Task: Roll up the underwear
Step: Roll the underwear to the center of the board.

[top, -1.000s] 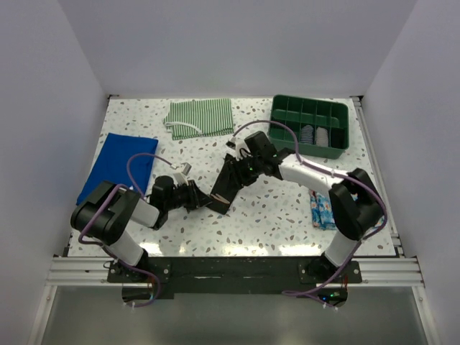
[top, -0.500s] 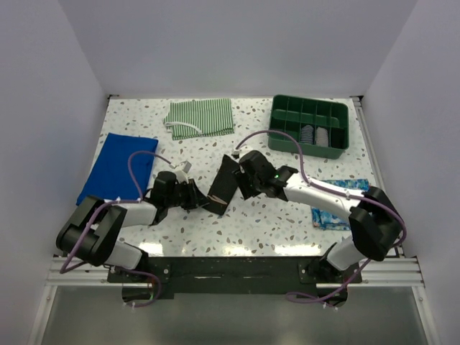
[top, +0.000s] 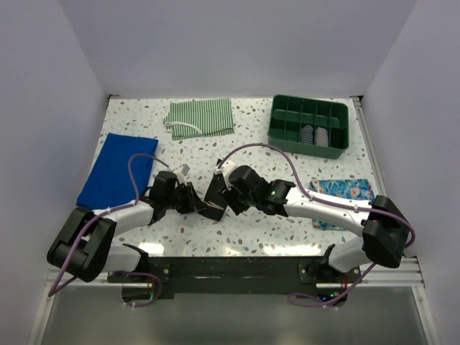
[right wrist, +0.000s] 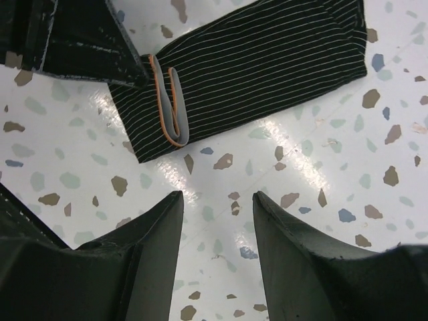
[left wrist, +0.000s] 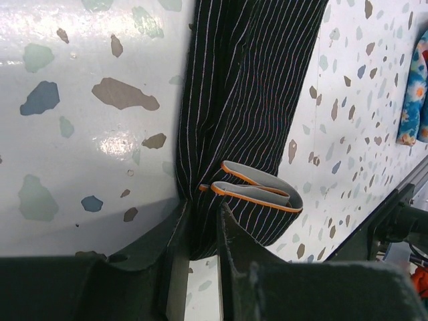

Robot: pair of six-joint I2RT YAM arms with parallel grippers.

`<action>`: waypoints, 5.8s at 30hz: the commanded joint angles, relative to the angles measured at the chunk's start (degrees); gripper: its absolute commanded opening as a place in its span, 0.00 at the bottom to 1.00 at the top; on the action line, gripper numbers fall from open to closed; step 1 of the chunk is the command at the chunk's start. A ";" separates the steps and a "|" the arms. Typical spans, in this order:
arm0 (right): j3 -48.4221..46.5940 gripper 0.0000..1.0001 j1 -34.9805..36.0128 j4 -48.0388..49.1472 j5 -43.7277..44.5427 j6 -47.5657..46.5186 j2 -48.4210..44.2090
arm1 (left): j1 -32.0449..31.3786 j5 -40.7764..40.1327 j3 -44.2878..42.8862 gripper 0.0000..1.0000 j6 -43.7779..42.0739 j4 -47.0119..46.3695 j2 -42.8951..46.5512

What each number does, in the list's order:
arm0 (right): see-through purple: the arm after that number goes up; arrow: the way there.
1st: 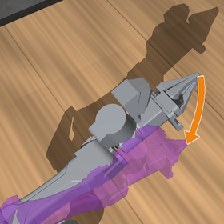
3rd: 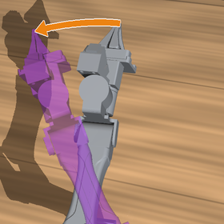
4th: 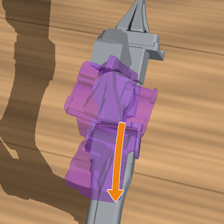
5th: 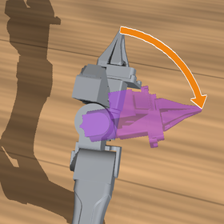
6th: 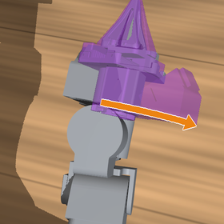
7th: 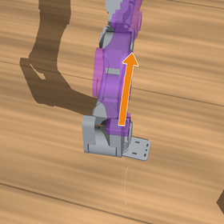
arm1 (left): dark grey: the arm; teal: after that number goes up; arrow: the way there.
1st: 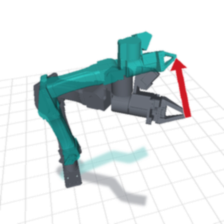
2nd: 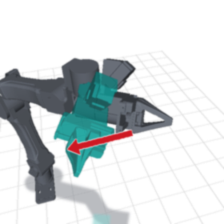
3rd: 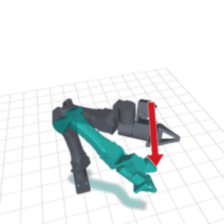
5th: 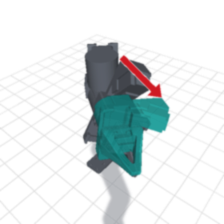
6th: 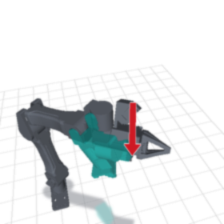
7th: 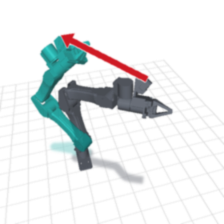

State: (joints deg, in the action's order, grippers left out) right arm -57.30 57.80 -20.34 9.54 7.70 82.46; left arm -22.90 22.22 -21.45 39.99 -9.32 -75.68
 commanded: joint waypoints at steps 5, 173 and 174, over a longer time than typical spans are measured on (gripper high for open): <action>-2.29 0.51 4.07 -1.72 4.34 -3.57 2.71 | -0.31 -3.23 -2.71 0.00 -1.67 12.39 -0.69; -14.86 0.00 -18.07 2.85 -58.15 13.55 39.01 | 1.71 0.28 7.12 0.66 -3.16 2.82 20.92; -14.69 0.00 -18.51 3.72 -57.45 14.09 38.75 | 1.71 0.46 7.91 0.66 -2.90 1.69 21.01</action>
State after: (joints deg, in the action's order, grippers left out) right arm -71.24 40.73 -15.59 -56.03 21.10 119.92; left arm -21.39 20.93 -15.75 36.45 -1.78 -55.48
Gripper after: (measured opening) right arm 0.155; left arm 0.655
